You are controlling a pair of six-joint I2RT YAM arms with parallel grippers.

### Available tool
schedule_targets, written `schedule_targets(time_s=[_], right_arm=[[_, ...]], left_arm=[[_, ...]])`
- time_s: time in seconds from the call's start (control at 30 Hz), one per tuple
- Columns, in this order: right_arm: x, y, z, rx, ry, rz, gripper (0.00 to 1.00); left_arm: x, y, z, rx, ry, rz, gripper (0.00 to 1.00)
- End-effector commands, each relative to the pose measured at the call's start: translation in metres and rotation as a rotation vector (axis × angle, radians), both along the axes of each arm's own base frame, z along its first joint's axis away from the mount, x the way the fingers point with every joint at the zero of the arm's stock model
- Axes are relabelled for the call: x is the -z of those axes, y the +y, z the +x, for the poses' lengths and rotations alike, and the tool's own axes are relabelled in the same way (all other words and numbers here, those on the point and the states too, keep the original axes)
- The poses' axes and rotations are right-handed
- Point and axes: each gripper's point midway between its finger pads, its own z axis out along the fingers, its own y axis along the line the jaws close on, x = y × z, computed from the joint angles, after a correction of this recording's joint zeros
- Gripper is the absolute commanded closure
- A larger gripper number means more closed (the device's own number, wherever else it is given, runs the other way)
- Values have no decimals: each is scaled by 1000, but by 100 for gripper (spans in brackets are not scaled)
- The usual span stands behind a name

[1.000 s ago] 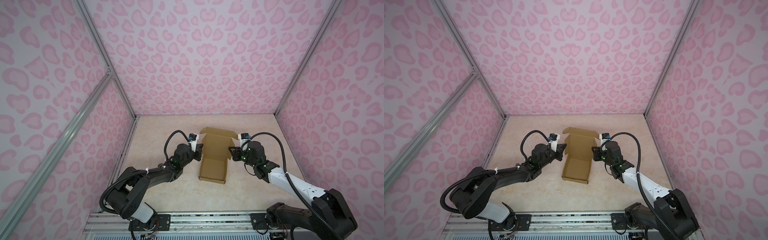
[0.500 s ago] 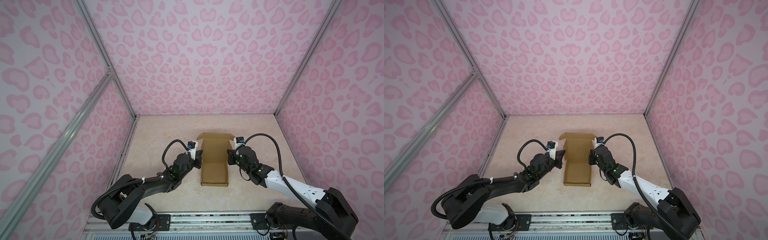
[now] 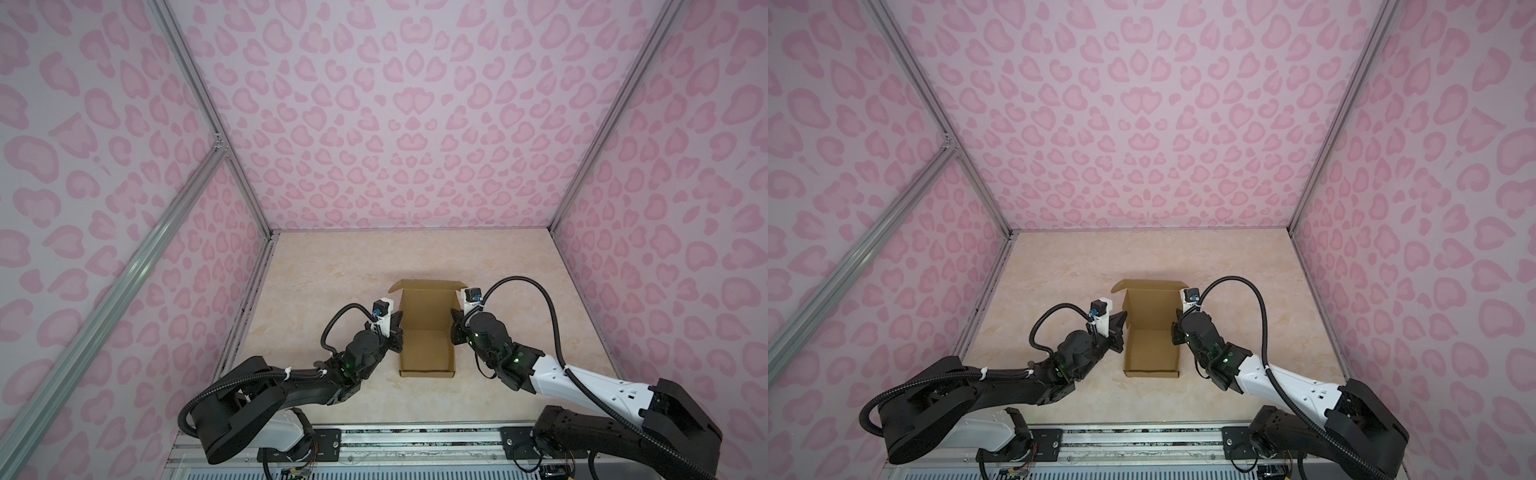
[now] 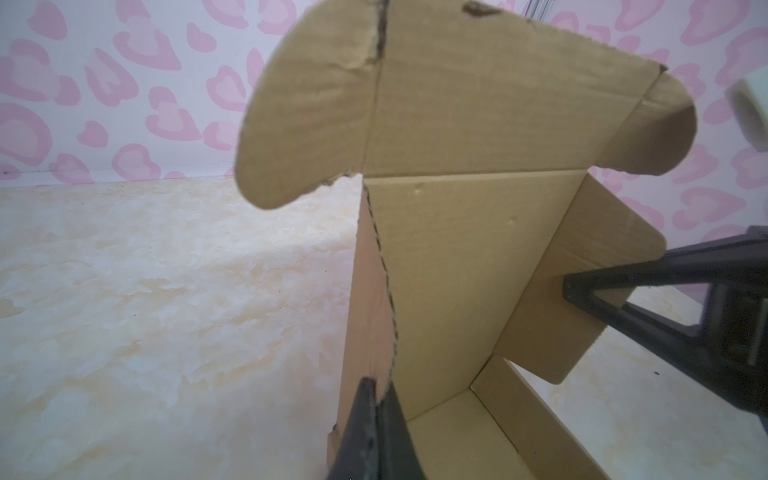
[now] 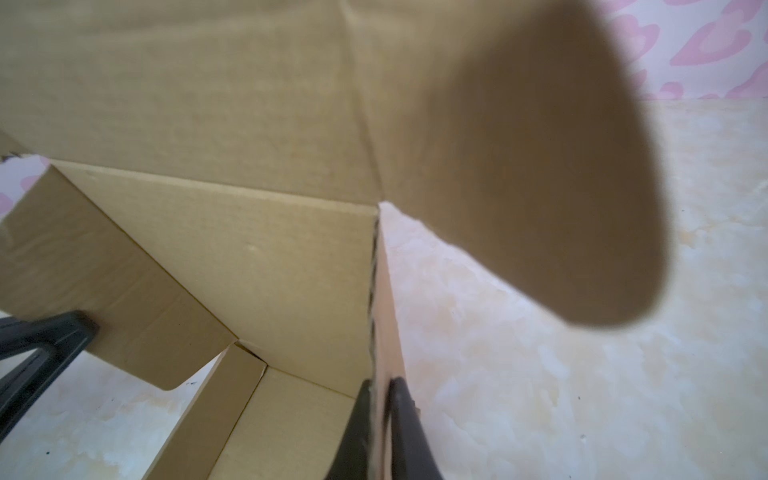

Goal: Fold the paper box

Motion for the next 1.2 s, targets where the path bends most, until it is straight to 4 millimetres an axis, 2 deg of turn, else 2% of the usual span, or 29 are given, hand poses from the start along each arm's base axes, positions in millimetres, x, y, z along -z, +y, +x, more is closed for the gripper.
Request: schedule_targets(time_s=[0.0,0.27,0.53,0.8,1.17], right_arm=[[3,2,-5,6,-10,7,90],[3,8,-21,26,-32,1,91],[9,5,-33,38,-42,8,90],[16,8,-45,42,-42,7,91],[9,12,-58,65,-67,44,89]], left_arm=[[7,7,-7,-12,5,15,96],[10,3,-24,12,5,19,96],[24,3,-37,14,26,32,96],[38,12,-45,3,56,33,96],[41,12,-51,-17,60,27,96]])
